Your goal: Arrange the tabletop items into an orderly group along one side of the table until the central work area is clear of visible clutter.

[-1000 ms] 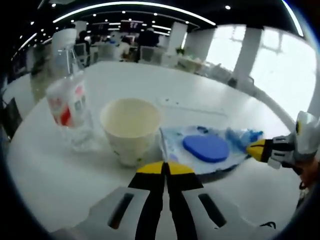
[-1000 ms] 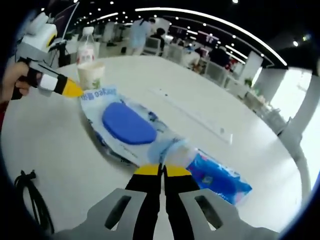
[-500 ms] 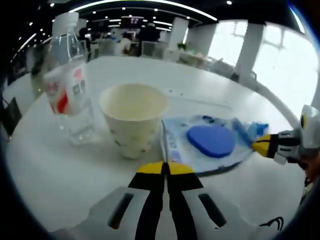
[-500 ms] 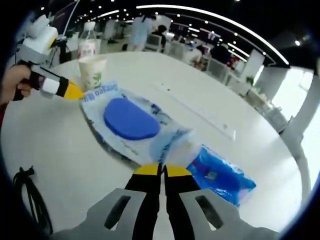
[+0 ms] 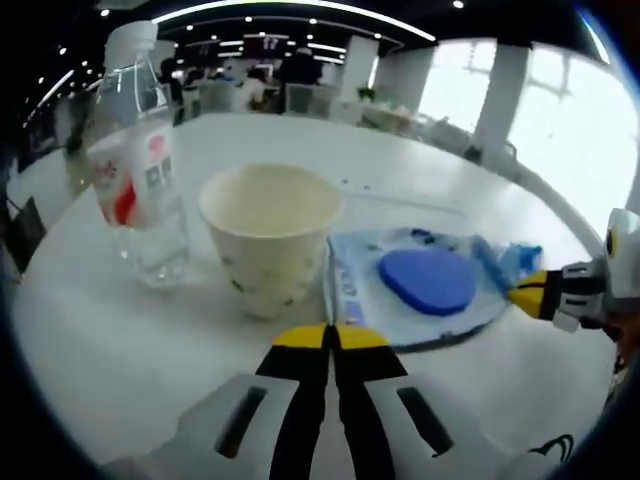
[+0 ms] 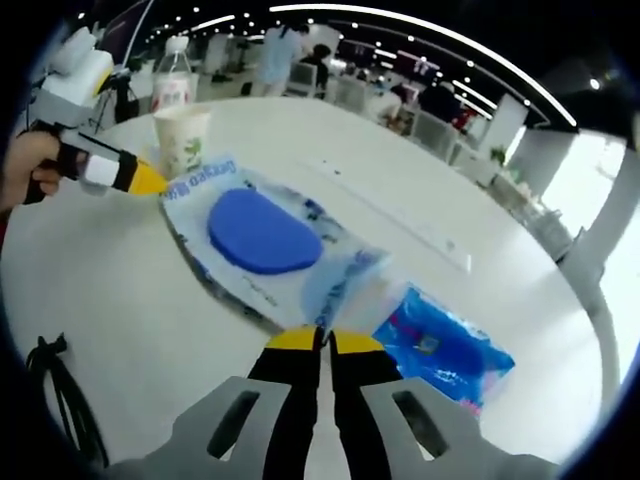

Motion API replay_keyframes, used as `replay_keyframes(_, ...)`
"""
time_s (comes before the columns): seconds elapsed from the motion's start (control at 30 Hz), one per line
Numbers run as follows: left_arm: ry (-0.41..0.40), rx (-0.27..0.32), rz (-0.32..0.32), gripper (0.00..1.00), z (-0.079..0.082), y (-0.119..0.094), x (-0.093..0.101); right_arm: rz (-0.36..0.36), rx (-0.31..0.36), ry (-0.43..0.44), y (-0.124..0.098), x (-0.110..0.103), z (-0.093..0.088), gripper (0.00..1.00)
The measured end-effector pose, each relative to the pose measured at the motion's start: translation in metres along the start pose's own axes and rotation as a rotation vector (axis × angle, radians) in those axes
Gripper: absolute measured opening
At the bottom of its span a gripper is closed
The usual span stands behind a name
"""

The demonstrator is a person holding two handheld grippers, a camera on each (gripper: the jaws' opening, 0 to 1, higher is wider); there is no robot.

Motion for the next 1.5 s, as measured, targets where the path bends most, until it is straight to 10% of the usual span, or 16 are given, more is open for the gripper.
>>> replay_keyframes(0.27,-0.027,0.027,-0.019,0.00,0.003,-0.003,-0.001,-0.007,0.013,0.110,-0.005,0.004,0.003,0.06)
replay_keyframes(0.47,-0.042,0.045,0.002,0.06,0.007,-0.010,-0.006,-0.063,0.028,0.016,-0.015,0.004,0.012,0.19)
replay_keyframes(0.8,0.023,0.078,-0.019,0.22,0.016,-0.030,-0.002,0.051,0.062,0.301,-0.031,-0.002,0.019,0.51)
replay_keyframes(1.5,0.130,0.107,-0.146,0.83,0.019,-0.096,0.002,0.190,0.103,0.378,-0.098,-0.037,0.027,0.88)
Point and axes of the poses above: the point that each gripper's makers call its tool centre point, and the gripper's own axes: y roughly forward along the fingers, x roughly to its right, z roughly out of its top, the point moved 5 cm from there along -y, roughly backward along the fingers, and after that the axes turned 5 degrees about -x, right-handed, at the moved point
